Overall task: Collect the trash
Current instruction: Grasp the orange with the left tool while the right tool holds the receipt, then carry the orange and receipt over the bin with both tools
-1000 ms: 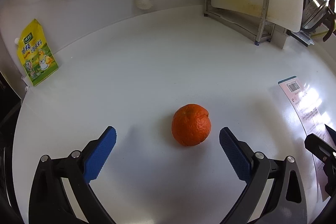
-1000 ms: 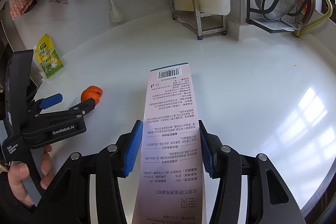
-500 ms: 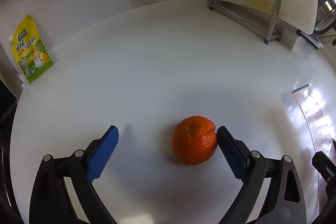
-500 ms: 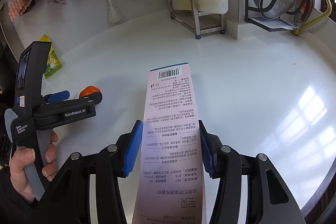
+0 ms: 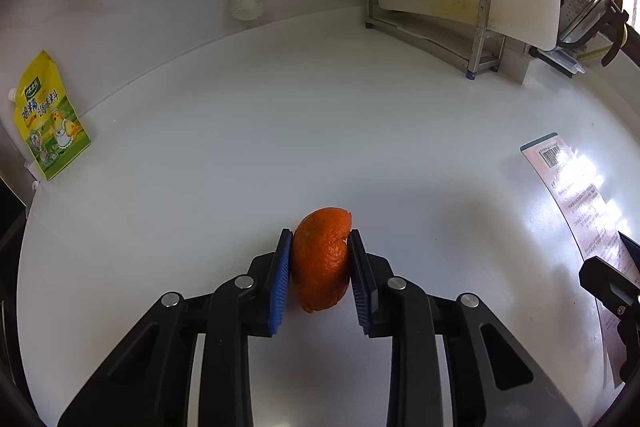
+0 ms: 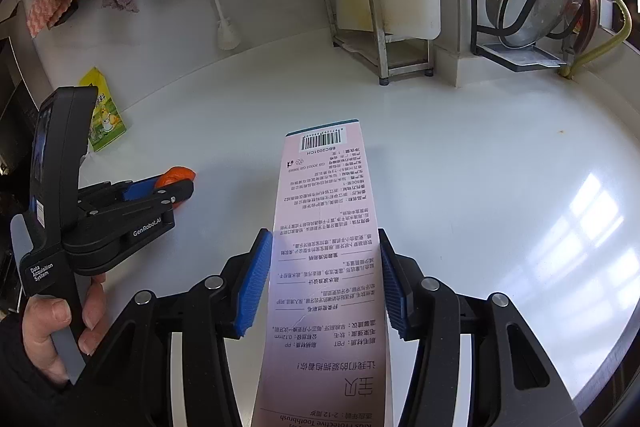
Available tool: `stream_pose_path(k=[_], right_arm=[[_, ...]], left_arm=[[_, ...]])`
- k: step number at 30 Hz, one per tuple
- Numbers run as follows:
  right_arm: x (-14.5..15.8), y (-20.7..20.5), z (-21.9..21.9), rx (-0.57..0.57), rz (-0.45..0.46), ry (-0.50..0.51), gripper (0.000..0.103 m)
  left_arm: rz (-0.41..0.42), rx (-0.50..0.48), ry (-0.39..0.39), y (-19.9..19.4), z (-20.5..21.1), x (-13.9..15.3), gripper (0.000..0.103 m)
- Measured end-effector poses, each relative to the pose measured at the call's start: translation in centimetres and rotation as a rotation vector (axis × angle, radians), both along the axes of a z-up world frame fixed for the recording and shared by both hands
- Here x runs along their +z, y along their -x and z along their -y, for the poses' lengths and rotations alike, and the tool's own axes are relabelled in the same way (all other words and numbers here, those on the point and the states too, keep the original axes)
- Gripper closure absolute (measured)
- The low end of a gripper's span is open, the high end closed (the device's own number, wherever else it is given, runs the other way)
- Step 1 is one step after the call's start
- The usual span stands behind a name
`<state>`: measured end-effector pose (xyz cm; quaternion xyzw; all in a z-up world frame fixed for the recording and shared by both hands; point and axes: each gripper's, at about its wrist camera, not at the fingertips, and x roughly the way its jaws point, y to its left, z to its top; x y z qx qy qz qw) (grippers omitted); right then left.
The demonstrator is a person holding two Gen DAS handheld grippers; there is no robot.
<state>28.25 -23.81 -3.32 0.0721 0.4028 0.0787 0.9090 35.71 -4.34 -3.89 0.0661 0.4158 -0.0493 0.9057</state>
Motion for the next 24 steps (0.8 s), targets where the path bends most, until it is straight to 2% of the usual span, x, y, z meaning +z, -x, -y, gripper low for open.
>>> stream_pose_path(k=[5,13,15,20,24], right_arm=[[0.0,0.4,0.2,-0.008,0.007,-0.016,0.054],[0.7,1.8,0.5,-0.013,0.036,-0.036,0.054],[1.0,2.5,0.4,-0.01,0.045,-0.032,0.054],[2.4,5.6,-0.3,-0.007,0.08,-0.021,0.054],[3.4,9.8,-0.9,-0.021,0.093,-0.035,0.054]], left_arm=[[0.021,0.001,0.038,1.3,-0.8,0.6,0.079],[0.102,0.017,0.017,5.5,-1.6,1.8,0.079],[0.106,0.011,0.042,6.9,-2.0,2.0,0.079],[0.128,-0.003,0.038,10.6,-2.2,3.0,0.079],[0.162,-0.024,0.032,14.6,-2.4,4.1,0.079]])
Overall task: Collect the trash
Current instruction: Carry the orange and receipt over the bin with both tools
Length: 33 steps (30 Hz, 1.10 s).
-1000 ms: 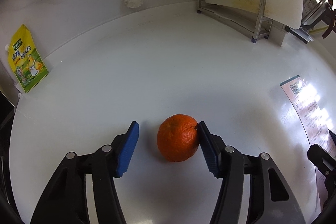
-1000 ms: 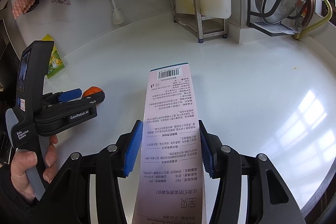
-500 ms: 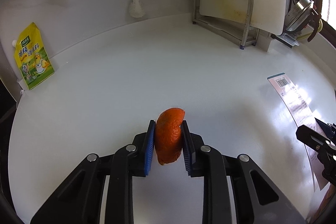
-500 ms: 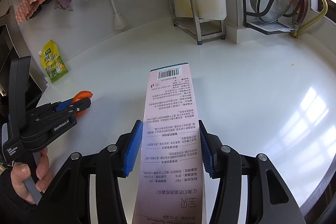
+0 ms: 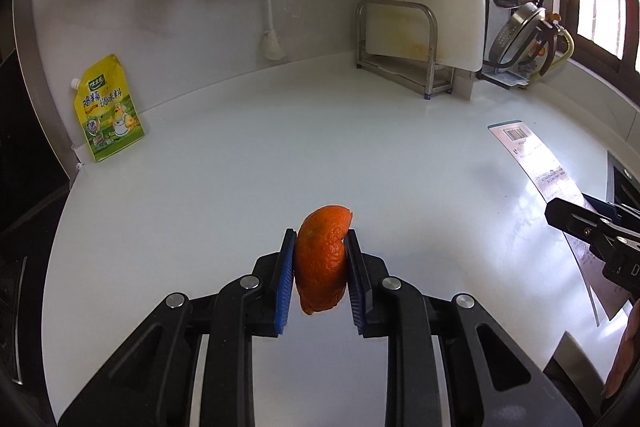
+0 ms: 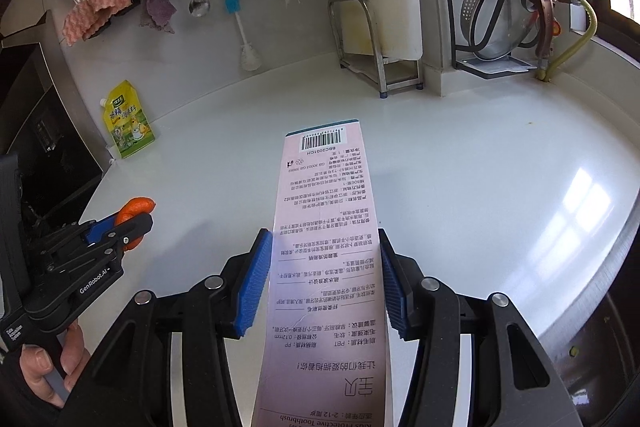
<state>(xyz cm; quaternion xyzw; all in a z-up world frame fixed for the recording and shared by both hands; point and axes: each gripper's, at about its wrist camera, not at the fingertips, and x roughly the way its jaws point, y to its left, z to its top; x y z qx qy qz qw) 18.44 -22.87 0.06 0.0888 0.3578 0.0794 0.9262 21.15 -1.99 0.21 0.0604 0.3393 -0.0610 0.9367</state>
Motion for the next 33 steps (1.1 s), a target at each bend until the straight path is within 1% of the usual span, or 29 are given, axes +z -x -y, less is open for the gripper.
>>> stream_pose_path(k=[4,8,14,17,19,25,33], right_arm=[[0.7,5.7,-0.9,-0.026,0.016,-0.006,0.054],[0.8,11.8,-1.6,-0.065,0.036,-0.021,0.054],[-0.9,19.3,-2.2,-0.108,0.036,0.005,0.054],[-1.9,22.4,-1.8,-0.123,0.026,-0.02,0.054],[-2.6,24.2,-1.8,-0.12,0.006,-0.007,0.054],[-4.7,27.3,-2.3,-0.107,-0.062,-0.005,0.054],[-6.8,27.5,-3.6,-0.079,-0.141,-0.008,0.053]], left_arm=[[0.011,-0.02,-0.003,4.4,0.3,0.3,0.079],[-0.015,-0.051,0.021,8.3,0.5,-0.2,0.079],[-0.003,-0.063,-0.001,14.2,1.2,-0.8,0.079],[-0.021,-0.07,0.011,16.8,1.1,-1.5,0.079],[-0.036,-0.078,0.018,18.2,1.2,-2.1,0.079],[-0.074,-0.112,0.024,21.5,1.8,-4.0,0.079],[-0.134,-0.114,0.035,22.8,2.3,-6.5,0.079]])
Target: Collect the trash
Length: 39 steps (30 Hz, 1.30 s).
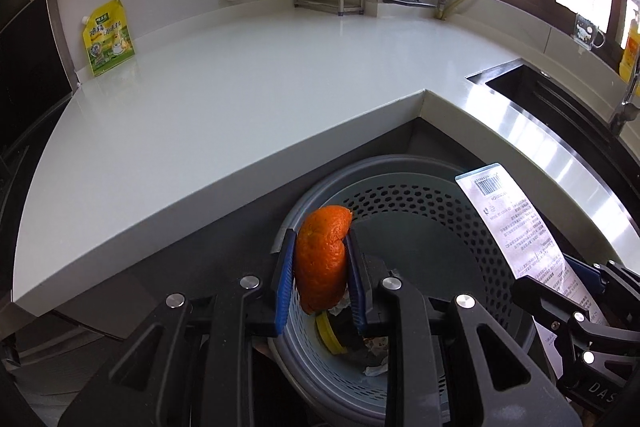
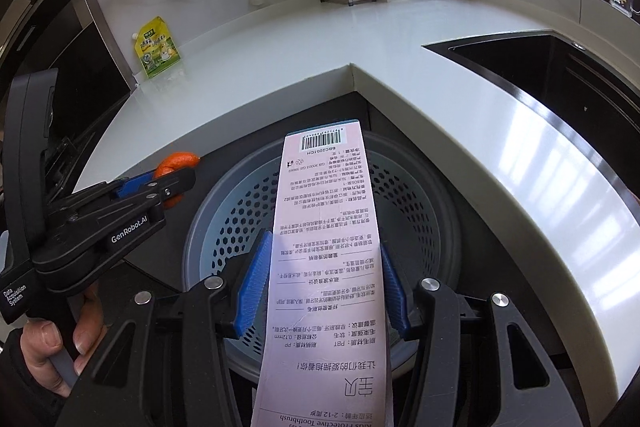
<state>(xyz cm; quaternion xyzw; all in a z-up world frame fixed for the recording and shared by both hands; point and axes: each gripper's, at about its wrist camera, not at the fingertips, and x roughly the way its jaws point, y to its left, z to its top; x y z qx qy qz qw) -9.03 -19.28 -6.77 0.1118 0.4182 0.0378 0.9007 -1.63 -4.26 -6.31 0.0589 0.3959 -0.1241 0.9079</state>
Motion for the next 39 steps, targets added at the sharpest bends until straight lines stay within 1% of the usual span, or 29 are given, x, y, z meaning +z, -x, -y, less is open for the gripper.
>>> stream_pose_path(k=[4,8,10,11,12,13,14,19,21,22,34,39], right_arm=[[-0.8,-0.2,0.1,-0.002,-0.024,-0.019,0.053],[-0.9,-0.4,0.2,-0.008,-0.022,-0.025,0.053],[-0.8,-0.3,0.3,-0.013,-0.016,-0.023,0.052],[-0.7,-0.2,0.4,-0.019,-0.011,-0.019,0.045],[-0.6,-0.2,0.5,-0.026,-0.003,-0.015,0.041],[-0.4,0.0,0.6,-0.033,0.005,-0.014,0.037],[-0.3,0.0,0.8,-0.037,0.01,-0.019,0.036],[-0.1,0.1,1.1,-0.052,0.013,-0.028,0.035],[-0.2,0.1,1.0,-0.05,0.011,-0.027,0.035],[-0.2,0.1,1.0,-0.049,0.011,-0.025,0.035],[-0.8,-0.6,1.0,-0.046,-0.009,-0.04,0.035],[-0.7,-0.9,1.0,-0.048,-0.001,-0.04,0.035]], left_arm=[[-0.02,0.008,-0.009,0.0,0.1,-0.8,0.077],[-0.016,0.017,-0.007,0.0,-0.1,-0.8,0.075],[-0.007,0.022,-0.007,0.1,-0.1,-0.7,0.068],[0.001,0.024,-0.008,0.2,-0.1,-0.6,0.058],[0.011,0.027,-0.008,0.3,-0.2,-0.4,0.045],[0.024,0.032,-0.008,0.5,-0.3,-0.2,0.04],[0.035,0.033,-0.007,0.5,-0.4,0.0,0.037],[0.037,0.042,-0.008,0.4,-0.6,0.4,0.036],[0.035,0.045,-0.008,0.4,-0.7,0.5,0.032],[0.037,0.046,-0.01,0.4,-0.7,0.5,0.032],[0.006,0.043,-0.011,-0.3,-0.7,-0.6,0.032],[-0.001,0.04,-0.016,-0.7,-0.7,-0.9,0.032]])
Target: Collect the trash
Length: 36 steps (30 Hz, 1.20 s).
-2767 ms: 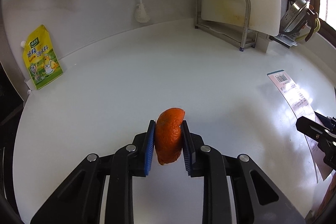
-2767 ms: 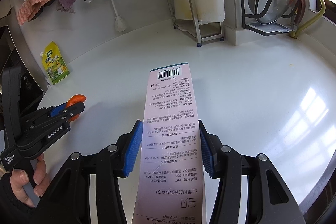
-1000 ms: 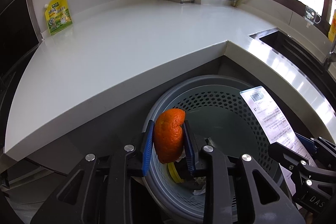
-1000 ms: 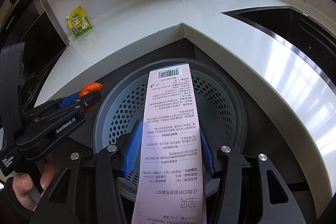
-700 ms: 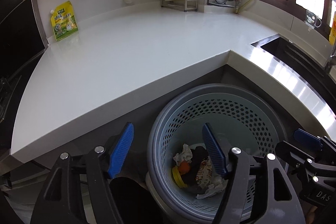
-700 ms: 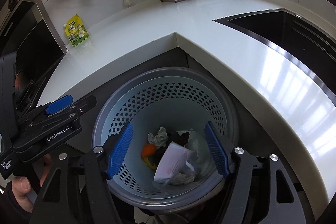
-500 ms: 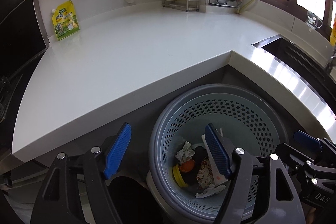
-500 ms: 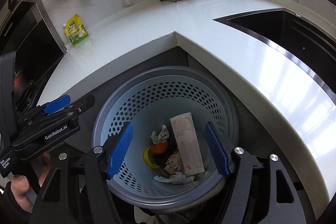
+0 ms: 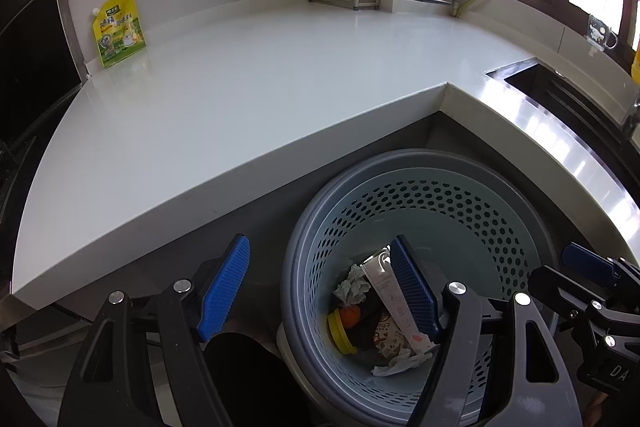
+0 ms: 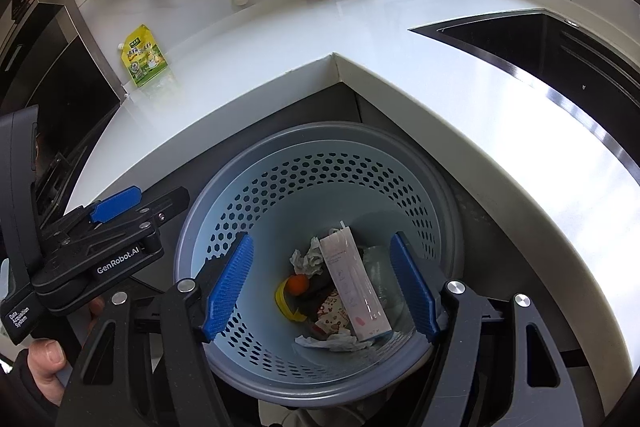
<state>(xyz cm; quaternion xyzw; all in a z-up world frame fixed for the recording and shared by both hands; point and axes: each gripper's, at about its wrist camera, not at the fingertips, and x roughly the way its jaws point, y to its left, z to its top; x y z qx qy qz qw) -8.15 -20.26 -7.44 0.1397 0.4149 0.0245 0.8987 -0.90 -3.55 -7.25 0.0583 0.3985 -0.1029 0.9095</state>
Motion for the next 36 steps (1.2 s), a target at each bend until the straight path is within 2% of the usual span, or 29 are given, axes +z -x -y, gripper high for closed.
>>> stream_pose_path(k=[36], right_arm=[[2.1,0.9,-0.2,-0.004,0.056,0.016,0.033]], left_arm=[[0.048,0.025,0.025,0.8,-1.0,2.2,0.032]])
